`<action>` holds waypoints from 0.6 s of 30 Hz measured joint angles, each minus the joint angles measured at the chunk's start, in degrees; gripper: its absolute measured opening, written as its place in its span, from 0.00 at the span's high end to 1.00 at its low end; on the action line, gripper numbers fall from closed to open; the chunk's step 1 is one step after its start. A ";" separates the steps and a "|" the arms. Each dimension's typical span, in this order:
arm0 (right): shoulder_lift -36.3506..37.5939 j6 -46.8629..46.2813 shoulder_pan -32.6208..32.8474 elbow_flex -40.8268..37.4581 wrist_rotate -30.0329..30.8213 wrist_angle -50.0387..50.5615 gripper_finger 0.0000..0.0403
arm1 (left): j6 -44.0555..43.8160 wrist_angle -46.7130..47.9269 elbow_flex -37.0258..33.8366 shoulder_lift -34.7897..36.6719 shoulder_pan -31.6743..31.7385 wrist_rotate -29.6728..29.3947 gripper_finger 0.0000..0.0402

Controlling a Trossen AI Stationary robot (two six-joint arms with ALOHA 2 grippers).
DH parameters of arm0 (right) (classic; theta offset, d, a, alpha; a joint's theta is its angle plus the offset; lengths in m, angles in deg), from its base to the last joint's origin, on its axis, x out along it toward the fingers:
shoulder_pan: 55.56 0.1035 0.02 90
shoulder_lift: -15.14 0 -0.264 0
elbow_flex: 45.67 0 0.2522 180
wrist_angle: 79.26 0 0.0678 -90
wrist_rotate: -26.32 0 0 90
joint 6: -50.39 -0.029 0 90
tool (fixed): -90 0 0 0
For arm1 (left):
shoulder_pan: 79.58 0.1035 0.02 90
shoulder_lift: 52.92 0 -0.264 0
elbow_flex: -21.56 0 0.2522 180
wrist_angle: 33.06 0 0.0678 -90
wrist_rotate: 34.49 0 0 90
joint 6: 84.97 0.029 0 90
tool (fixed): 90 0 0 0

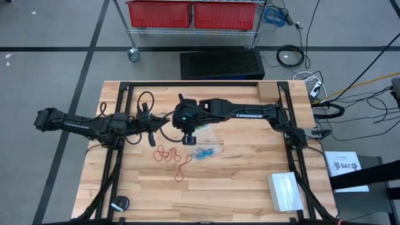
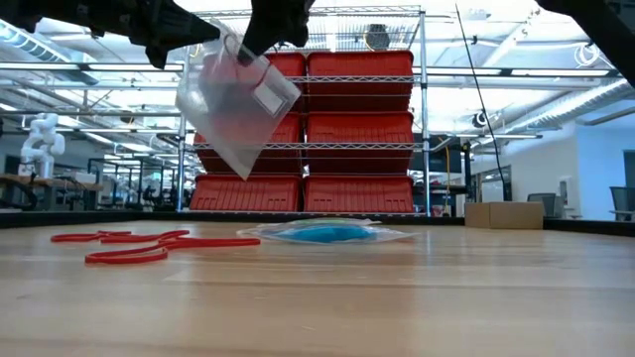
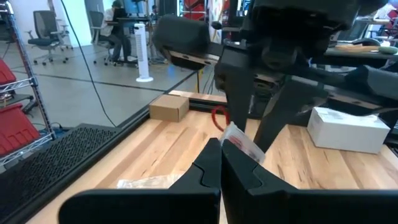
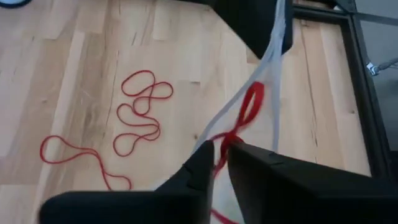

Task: Sort rubber bands
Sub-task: Put the red rubber band into the right transparent zip bag

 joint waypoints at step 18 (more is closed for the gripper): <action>4.39 1.51 2.12 0.59 0.13 -1.70 0.62 | 0.26 -0.12 0.02 -1.49 0.16 -1.62 1.00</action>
